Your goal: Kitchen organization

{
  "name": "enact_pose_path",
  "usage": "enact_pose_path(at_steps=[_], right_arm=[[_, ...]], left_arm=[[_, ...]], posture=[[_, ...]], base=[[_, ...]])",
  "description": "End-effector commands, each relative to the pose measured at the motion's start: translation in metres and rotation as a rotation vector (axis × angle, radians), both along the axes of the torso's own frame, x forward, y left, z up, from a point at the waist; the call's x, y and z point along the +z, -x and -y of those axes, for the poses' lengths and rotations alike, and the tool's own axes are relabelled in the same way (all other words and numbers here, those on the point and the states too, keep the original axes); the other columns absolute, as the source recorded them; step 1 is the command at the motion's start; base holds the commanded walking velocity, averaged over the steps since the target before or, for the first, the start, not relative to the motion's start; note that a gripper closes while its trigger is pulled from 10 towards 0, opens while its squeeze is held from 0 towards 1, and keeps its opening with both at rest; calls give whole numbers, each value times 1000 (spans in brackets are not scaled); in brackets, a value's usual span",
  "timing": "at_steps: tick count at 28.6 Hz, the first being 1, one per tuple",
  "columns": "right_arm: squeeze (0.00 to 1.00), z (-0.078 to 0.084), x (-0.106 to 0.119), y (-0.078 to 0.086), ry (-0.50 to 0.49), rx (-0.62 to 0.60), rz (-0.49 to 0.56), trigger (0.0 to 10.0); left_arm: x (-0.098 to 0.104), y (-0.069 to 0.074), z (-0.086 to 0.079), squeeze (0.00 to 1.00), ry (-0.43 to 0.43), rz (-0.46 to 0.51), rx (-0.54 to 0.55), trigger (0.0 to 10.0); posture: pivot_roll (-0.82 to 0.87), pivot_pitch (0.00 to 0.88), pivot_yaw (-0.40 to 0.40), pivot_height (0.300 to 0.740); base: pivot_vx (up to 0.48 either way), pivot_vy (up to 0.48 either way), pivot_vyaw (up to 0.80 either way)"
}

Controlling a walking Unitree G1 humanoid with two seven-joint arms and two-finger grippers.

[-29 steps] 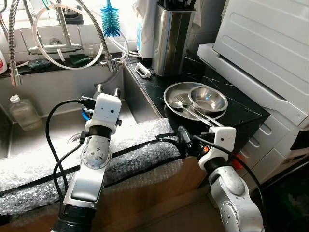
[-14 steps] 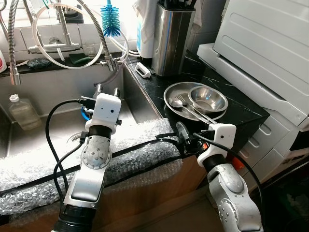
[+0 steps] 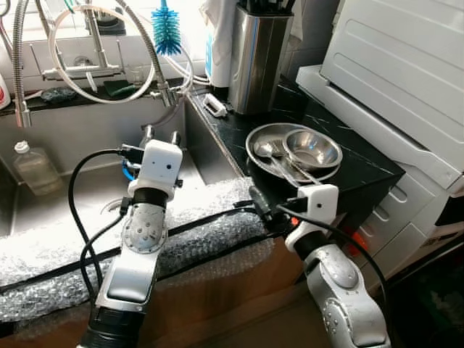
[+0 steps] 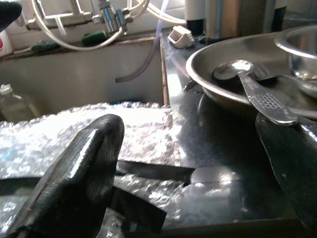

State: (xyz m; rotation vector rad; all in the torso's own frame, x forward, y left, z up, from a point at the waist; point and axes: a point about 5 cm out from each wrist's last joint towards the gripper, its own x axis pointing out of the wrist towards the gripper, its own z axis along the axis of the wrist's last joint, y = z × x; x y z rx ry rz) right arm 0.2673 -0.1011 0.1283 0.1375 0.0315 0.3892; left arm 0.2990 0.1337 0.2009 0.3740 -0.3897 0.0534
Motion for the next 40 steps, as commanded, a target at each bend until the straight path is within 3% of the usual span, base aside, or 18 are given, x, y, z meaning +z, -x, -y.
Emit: enact_pose_path(at_steps=[1,23,40], right_arm=[[0,0,-2,1,12,9,-14,10000],[0,3,-3,0,29,-11,-15,10000],[0,19,-12,-2,104,-115,-84,10000]], left_arm=[[4,-1,5,0,-17,19,-12,10000],[4,-1,5,0,-16,18,-14,10000],[7,-3,7,0,-20,22,-25,10000]], posture=[[-20,0,-110,740],[-43,0,-101,740],[-42,0,-100,740]], base=[[0,0,0],[0,0,0],[0,0,0]])
